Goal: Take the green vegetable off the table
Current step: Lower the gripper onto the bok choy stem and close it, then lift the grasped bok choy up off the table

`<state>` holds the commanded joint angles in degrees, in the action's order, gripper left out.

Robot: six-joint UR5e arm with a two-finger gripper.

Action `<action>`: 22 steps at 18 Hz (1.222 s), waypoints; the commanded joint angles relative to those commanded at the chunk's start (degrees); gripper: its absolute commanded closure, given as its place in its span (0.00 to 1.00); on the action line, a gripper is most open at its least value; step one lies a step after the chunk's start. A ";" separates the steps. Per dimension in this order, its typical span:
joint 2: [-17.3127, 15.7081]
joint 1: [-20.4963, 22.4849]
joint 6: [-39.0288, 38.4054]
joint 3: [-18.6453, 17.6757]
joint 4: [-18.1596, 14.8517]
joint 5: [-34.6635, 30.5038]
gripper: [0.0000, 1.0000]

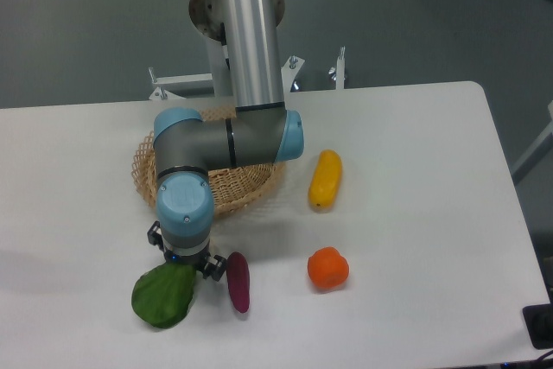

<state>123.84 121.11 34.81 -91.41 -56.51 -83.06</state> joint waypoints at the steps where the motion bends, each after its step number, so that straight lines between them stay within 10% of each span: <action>1: 0.00 0.00 -0.44 0.17 0.00 0.00 0.78; 22: -3.86 8.52 0.43 8.17 -0.97 0.26 0.84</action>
<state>119.97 129.63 35.24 -83.24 -57.48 -82.79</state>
